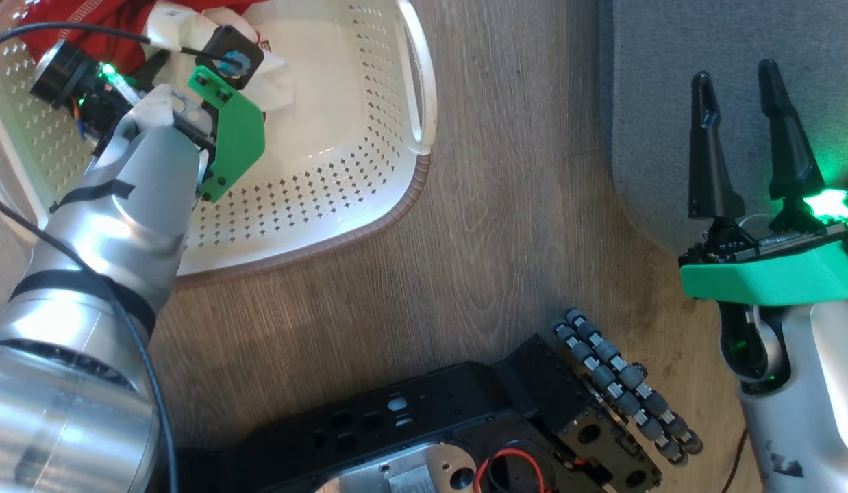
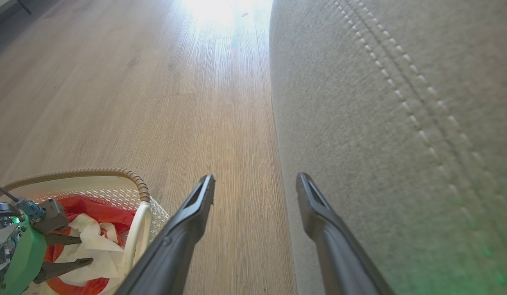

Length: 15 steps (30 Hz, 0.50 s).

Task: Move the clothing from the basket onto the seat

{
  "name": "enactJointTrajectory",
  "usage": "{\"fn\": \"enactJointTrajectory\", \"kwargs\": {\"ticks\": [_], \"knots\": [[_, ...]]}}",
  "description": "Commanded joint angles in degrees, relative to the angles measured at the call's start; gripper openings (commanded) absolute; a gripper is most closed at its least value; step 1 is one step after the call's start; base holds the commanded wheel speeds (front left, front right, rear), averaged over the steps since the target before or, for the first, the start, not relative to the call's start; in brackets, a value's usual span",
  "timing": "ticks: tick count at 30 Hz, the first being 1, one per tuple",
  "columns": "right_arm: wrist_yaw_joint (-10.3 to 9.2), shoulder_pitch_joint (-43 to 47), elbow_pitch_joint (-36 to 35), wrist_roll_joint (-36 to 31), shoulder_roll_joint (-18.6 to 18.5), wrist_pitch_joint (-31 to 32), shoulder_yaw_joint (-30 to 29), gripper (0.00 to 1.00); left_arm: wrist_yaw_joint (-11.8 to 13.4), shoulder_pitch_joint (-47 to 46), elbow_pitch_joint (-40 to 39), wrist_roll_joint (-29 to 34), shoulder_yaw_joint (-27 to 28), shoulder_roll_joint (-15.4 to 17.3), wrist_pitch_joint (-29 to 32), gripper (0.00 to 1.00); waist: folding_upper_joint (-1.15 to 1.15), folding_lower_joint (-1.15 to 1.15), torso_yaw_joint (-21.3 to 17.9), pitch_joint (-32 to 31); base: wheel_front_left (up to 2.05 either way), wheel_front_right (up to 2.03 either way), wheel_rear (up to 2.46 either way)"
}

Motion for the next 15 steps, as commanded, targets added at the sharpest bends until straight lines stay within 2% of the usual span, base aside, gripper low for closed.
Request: {"fn": "enactJointTrajectory", "kwargs": {"ticks": [1,9,10,11,12,13,15], "knots": [[0.56,5.41,5.2,2.54,-0.01,1.25,1.14,1.0,-0.72,1.0,-0.38,0.31,-0.45,1.3,1.3,1.0,0.0,0.0,0.09,0.2,0.0,0.0,0.0],[0.56,5.87,4.44,2.59,0.05,1.24,1.16,1.0,-3.02,1.63,-0.37,-0.28,-1.46,0.73,6.53,1.0,0.0,0.0,0.33,0.62,0.0,0.0,0.0],[0.56,6.04,4.24,2.53,-0.05,1.24,1.04,1.0,-3.22,1.78,-0.37,-0.79,-1.37,0.4,7.64,0.82,0.0,0.0,0.51,0.75,0.0,0.0,0.0],[0.56,6.04,4.24,2.53,-0.05,1.24,1.04,1.0,-3.22,1.78,-0.37,-0.79,-1.37,0.4,7.64,0.82,0.0,0.0,0.51,0.75,0.0,0.0,0.0],[0.56,6.1,4.17,2.48,-0.1,1.24,1.01,1.0,-3.37,1.86,-0.37,-1.04,-1.34,0.26,8.07,0.33,0.0,0.0,0.59,0.82,0.0,0.0,0.0],[0.56,6.14,4.1,2.45,-0.13,1.24,0.97,1.0,-3.49,1.93,-0.37,-1.3,-1.28,0.15,8.45,0.0,0.0,0.0,0.66,0.87,0.0,0.0,0.0],[0.56,6.15,3.95,2.38,-0.14,1.24,0.85,1.0,-3.51,1.93,-0.37,-1.86,-1.24,0.05,8.52,0.0,0.0,0.0,0.85,1.04,0.0,0.0,0.0]]}}
